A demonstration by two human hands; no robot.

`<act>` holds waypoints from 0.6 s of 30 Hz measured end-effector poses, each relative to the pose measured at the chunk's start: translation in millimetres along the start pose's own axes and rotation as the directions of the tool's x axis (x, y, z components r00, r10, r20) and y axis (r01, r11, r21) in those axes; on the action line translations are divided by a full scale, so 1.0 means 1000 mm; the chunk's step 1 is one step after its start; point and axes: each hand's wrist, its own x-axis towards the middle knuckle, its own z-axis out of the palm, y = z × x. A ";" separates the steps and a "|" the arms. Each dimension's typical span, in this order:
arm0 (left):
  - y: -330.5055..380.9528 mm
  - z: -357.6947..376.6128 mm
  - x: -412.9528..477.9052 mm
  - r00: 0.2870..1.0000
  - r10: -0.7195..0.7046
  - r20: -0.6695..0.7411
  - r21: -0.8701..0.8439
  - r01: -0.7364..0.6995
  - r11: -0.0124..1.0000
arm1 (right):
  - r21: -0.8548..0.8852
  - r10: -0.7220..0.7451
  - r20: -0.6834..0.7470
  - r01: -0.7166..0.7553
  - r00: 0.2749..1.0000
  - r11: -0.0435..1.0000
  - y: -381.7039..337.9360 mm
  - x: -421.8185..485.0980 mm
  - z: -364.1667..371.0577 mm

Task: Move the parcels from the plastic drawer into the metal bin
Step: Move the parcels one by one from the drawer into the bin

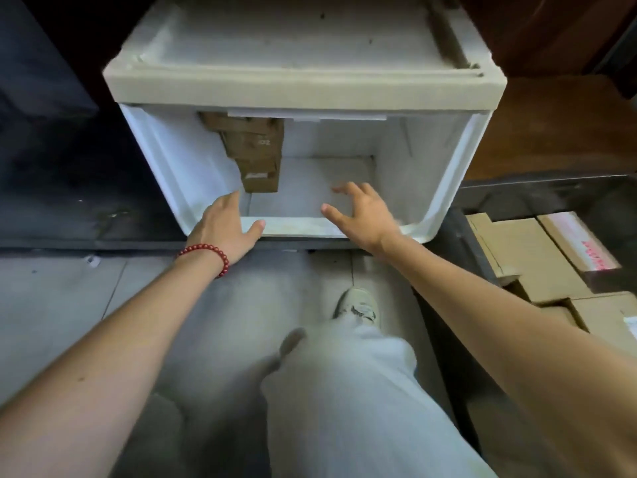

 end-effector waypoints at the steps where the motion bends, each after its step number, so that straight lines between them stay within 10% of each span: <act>1: -0.002 0.005 0.011 1.000 0.001 0.008 0.003 -0.001 1.000 | -0.005 0.001 0.012 -0.001 1.000 1.000 0.001 0.013 0.007; 13: -0.017 0.043 0.125 0.993 -0.115 -0.033 -0.020 0.115 0.993 | 0.085 -0.034 0.044 0.030 0.998 0.996 0.006 0.131 0.069; 18: -0.022 0.050 0.149 0.957 -0.274 -0.099 -0.314 0.232 0.921 | 0.122 -0.087 0.027 0.083 0.996 0.989 -0.009 0.162 0.079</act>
